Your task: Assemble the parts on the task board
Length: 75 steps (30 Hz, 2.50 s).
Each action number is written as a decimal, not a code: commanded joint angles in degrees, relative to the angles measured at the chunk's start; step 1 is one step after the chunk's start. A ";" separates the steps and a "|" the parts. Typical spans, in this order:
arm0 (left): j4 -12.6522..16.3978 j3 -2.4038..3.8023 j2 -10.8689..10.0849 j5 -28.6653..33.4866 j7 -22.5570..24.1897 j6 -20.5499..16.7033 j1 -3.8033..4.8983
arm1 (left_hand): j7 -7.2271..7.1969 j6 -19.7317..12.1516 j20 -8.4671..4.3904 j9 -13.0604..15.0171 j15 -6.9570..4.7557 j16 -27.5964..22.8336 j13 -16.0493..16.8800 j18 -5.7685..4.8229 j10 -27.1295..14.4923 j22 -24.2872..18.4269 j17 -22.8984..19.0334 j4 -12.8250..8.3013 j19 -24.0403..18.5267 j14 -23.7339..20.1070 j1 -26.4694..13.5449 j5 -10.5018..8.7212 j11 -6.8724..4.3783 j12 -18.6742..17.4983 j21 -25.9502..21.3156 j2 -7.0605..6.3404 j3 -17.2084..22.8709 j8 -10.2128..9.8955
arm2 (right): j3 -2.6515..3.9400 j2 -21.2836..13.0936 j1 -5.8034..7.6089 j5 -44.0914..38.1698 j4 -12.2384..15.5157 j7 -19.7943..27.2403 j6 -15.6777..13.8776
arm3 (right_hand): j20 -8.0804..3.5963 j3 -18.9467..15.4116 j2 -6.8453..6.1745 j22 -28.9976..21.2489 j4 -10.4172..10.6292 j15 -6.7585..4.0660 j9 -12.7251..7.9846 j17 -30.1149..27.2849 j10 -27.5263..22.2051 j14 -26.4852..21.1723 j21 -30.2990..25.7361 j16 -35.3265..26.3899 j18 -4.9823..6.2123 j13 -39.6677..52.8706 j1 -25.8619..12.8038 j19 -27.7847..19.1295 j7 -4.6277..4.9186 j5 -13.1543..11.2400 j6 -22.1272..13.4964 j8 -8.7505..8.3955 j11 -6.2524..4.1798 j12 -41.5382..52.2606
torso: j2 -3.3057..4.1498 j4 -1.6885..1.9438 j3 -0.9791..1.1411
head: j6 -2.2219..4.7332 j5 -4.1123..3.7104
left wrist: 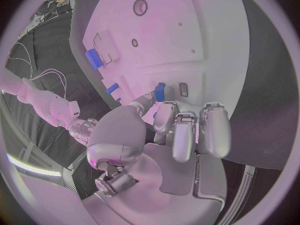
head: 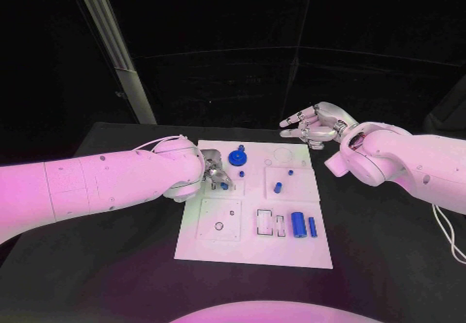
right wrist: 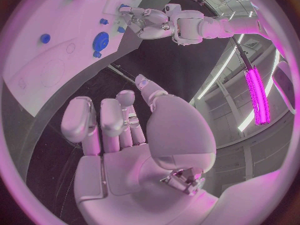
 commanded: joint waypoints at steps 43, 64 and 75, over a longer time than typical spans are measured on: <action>-1.60 -0.06 1.02 1.14 -0.13 1.95 -0.11 | -1.53 3.10 -0.87 -2.67 -0.77 0.80 4.14 -0.95 1.37 3.27 13.54 1.45 1.41 5.78 -11.67 -9.98 -1.20 0.14 0.83 -6.40 7.40 2.83 | 0.03 -0.15 0.11 -0.03 0.36 0.02 0.34 | -0.18 -0.03 0.04 -0.32 -0.23 0.00 0.09 -0.21 0.02 0.51 -0.40 -0.53 0.80 -0.25 -1.03 -0.02 0.00 0.30 -0.06 -0.05 0.01 -0.42 | -0.01 0.04 0.00 | -0.41 -0.19; -1.72 -0.05 0.74 1.19 0.24 0.30 -0.12 | -1.62 3.55 -1.01 -3.30 -0.90 0.83 4.20 -1.00 1.47 3.64 13.58 7.25 1.58 5.79 -13.81 -11.19 -1.27 0.07 0.90 -9.32 3.60 3.36 | 0.03 -0.03 0.11 -0.03 0.23 -0.05 0.54 | -0.18 -0.09 0.02 -0.53 -0.18 0.00 0.10 -0.42 -0.08 0.47 -0.58 -0.80 0.84 -0.48 -1.26 -0.09 0.01 0.30 -0.07 -0.05 0.01 -0.62 | -0.02 0.03 -0.01 | -0.32 -0.25; 0.62 2.34 -3.02 4.45 0.27 2.67 1.16 | -1.37 2.05 -1.04 -3.86 -0.83 -0.12 3.47 -0.74 0.67 2.64 12.34 10.46 0.89 5.46 -9.81 -11.20 -1.18 -1.84 0.11 -13.26 1.91 2.94 | 0.03 -0.08 0.11 -0.03 -0.05 -0.03 0.56 | -0.18 -0.09 0.02 -0.53 -0.18 0.00 0.10 -0.42 -0.08 0.47 -0.58 -0.80 0.84 -0.48 -1.26 -0.09 0.01 0.30 -0.07 -0.05 0.01 -0.62 | -0.03 0.06 0.04 | -0.07 -0.44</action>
